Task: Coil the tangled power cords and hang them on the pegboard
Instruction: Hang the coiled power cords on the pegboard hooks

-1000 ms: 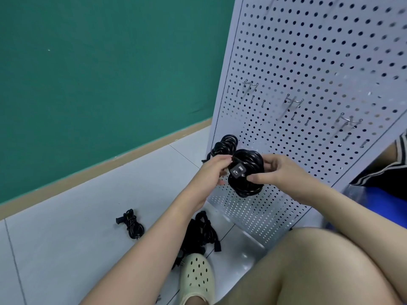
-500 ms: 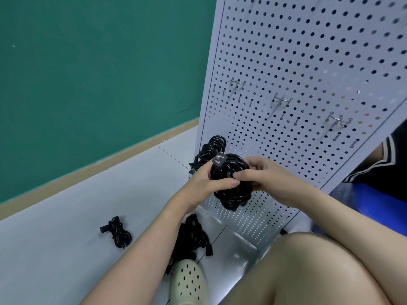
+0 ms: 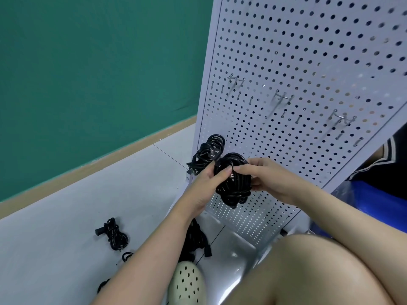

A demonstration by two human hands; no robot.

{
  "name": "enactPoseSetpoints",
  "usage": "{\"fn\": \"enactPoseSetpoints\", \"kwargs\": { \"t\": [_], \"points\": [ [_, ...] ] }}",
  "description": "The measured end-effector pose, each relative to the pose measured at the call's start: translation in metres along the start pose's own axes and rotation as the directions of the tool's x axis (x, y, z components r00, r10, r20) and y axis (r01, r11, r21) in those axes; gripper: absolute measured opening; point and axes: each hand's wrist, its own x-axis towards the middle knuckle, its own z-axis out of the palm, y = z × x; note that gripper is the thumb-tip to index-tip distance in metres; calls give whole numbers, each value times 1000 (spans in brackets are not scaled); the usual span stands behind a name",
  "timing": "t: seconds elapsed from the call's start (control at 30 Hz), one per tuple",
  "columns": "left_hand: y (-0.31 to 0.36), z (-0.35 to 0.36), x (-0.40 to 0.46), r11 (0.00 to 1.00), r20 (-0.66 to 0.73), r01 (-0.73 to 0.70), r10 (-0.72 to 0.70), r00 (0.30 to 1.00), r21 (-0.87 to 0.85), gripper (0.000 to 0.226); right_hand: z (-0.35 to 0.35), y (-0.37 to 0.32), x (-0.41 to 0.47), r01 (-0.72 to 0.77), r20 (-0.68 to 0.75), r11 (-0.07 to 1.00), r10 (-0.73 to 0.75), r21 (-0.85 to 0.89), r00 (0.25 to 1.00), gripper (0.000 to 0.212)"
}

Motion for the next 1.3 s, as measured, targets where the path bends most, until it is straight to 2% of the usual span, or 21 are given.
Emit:
{"fn": "enactPoseSetpoints", "kwargs": {
  "t": [0.1, 0.17, 0.37, 0.47, 0.63, 0.7, 0.8, 1.0, 1.13, 1.3],
  "points": [
    [-2, 1, 3, 1000, -5, 12, -12, 1000, 4, 32, -2, 4, 3, 1, -9, 1000, -1, -8, 1000, 56],
    [-2, 1, 5, 999, -3, 25, -25, 1000, 24, 36, -4, 7, 4, 5, -33, 1000, -6, -27, 999, 46],
    [-8, 2, 8, 996, -2, 17, -17, 1000, 87, 39, -11, 13, 5, -26, -58, 997, 22, -73, 998, 34],
    [-11, 3, 10, 996, -9, 13, -12, 1000, 89, 41, -12, 14, 5, -26, -62, 997, 22, -66, 998, 37],
    [-14, 5, 13, 996, -25, 15, -13, 1000, 85, 38, -13, 16, 5, -9, -106, 983, -11, -181, 994, 33],
    [-14, 6, 14, 996, -22, 15, -13, 1000, 84, 36, -15, 16, 6, -10, -131, 963, -26, -269, 991, 43],
    [-12, 5, 13, 995, -19, 15, -14, 1000, 95, 35, -14, 15, 7, -18, -156, 925, -45, -380, 987, 72],
    [-16, 1, 11, 997, -13, 22, -21, 1000, 78, 35, -7, 9, 8, -17, -168, 860, -80, -510, 982, 53],
    [-23, -5, 8, 998, 14, 50, -51, 999, 22, 35, -7, 7, 4, -37, -161, 821, -68, -570, 985, 61],
    [-29, -9, 4, 997, 37, 55, -57, 998, 52, 40, -10, 11, 1, -55, -191, 832, -62, -552, 980, 72]
  ]
}}
